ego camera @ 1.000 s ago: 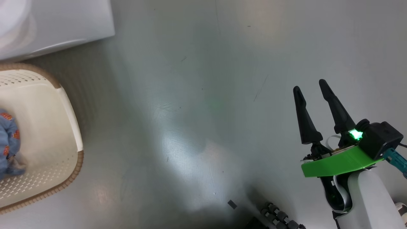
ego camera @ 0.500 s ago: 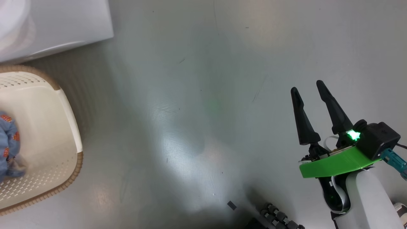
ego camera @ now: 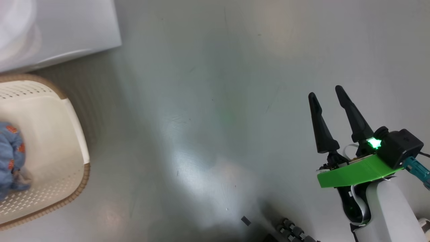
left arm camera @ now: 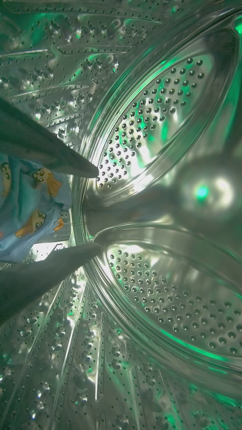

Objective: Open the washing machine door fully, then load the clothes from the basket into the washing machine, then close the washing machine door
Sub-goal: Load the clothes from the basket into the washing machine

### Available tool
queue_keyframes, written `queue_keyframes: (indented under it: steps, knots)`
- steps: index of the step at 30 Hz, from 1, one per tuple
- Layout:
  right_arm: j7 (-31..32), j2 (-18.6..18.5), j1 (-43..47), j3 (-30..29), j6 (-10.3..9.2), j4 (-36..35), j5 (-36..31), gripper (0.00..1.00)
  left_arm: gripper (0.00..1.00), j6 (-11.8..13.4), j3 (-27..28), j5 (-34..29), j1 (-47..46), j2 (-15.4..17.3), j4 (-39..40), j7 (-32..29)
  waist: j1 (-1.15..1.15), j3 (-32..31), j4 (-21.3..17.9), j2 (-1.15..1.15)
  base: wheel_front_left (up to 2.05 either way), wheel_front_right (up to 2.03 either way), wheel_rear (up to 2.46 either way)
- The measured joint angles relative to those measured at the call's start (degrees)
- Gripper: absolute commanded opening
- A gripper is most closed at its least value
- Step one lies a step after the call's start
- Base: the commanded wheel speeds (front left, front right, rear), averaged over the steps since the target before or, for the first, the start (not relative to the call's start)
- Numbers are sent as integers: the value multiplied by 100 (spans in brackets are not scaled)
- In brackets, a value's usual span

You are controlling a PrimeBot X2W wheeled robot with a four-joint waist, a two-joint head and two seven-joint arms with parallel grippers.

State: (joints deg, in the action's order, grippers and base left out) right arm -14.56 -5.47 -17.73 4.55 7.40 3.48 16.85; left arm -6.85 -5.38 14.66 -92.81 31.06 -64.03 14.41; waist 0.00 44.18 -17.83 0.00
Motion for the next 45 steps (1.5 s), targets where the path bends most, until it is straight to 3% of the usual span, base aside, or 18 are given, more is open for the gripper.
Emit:
queue_keyframes:
  steps: [13, 22, 30, 45]
  knots:
    - [0, -238, 22, -167, 0, -10, -68, 100, 100, -49, -476, 441, 1118, -490, 16, 23, 0, -526, 314, 0, 0, 0, 0]
    - [0, -388, 314, -282, 0, 3, -121, 100, 100, -54, -831, 1051, 2493, -850, 630, 23, 0, -1110, 695, 0, 0, 0, 0]
    - [0, -452, 670, -367, 0, 30, -177, 100, 100, -38, -783, 1225, 3878, -922, 1538, 23, 0, -1680, 1042, 0, 0, 0, 0]
    - [0, -487, 1159, -487, 0, 24, -224, 100, 100, 747, 48, 1190, 6879, -1394, 4302, 23, 0, -2408, 1514, 0, 0, 0, 0]
